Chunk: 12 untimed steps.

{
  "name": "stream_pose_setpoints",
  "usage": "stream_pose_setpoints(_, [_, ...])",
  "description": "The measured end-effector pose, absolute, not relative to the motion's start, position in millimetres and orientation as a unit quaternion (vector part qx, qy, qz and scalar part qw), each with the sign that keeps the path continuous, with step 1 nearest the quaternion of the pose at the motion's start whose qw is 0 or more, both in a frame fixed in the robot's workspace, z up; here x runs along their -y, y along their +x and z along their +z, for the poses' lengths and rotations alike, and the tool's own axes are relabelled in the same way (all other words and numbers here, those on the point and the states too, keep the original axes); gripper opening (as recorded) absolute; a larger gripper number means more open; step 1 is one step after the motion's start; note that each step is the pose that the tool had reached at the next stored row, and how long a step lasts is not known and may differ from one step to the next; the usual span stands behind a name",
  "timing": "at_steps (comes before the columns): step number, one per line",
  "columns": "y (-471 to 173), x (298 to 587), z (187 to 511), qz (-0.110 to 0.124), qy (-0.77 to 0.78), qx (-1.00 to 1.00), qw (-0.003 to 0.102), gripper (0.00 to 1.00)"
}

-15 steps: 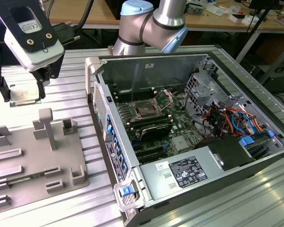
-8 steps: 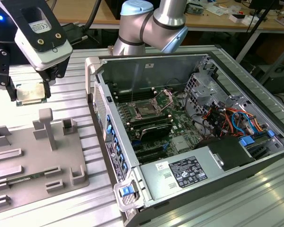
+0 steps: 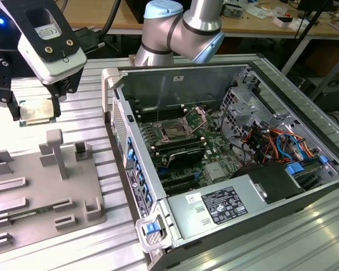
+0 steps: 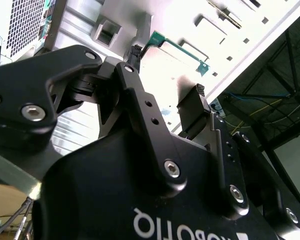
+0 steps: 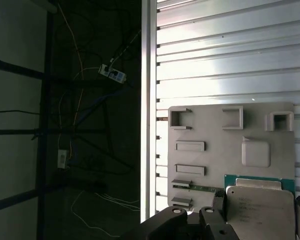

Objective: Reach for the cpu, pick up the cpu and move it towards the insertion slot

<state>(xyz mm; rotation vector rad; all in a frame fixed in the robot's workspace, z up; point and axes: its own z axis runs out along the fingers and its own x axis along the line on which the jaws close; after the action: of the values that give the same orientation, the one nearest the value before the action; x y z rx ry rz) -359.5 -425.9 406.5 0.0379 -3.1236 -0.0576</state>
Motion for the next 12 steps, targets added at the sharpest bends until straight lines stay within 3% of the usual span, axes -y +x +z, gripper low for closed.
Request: stream_pose_setpoints(12, [-349.1,425.9,406.2,-0.018,0.012,1.0,0.009,0.55])
